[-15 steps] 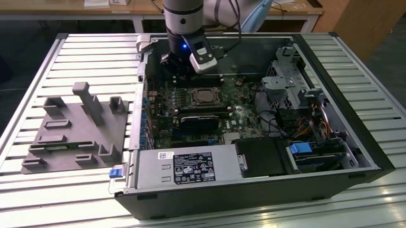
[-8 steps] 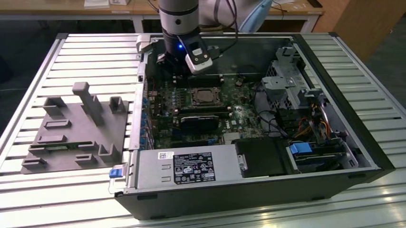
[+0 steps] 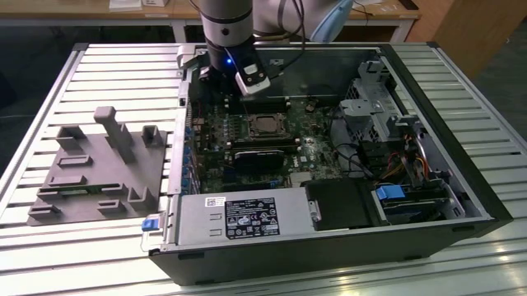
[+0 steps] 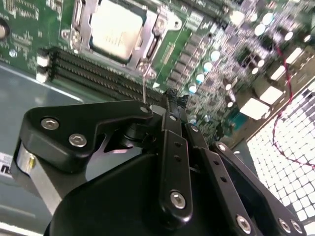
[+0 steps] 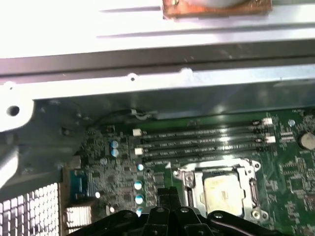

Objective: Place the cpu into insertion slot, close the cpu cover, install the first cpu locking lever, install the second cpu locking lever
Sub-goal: 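Install the first cpu locking lever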

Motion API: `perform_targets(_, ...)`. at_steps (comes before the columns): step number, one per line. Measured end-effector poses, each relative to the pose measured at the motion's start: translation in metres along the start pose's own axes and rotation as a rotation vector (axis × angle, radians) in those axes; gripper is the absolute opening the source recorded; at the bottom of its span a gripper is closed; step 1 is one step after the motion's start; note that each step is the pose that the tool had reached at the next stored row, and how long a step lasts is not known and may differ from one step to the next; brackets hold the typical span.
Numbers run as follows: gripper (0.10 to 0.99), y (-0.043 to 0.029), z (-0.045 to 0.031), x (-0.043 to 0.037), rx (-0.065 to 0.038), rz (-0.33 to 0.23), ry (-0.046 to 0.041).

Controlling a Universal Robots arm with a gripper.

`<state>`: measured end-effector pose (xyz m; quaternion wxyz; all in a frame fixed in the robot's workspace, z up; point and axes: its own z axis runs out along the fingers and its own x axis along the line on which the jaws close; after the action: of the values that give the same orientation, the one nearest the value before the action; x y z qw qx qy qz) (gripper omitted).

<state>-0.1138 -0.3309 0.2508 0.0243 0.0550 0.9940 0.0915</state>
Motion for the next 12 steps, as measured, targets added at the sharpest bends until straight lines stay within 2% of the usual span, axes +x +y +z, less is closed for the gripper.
perform_targets(5, 0.106, -0.0002, -0.0001, 0.0017, -0.057, 0.003, 0.0061)
perform_targets(9, 0.106, -0.0003, -0.0002, 0.003, -0.088, 0.005, 0.0095)
perform_targets(12, 0.106, -0.0004, -0.0002, 0.0035, -0.118, 0.007, 0.0124)
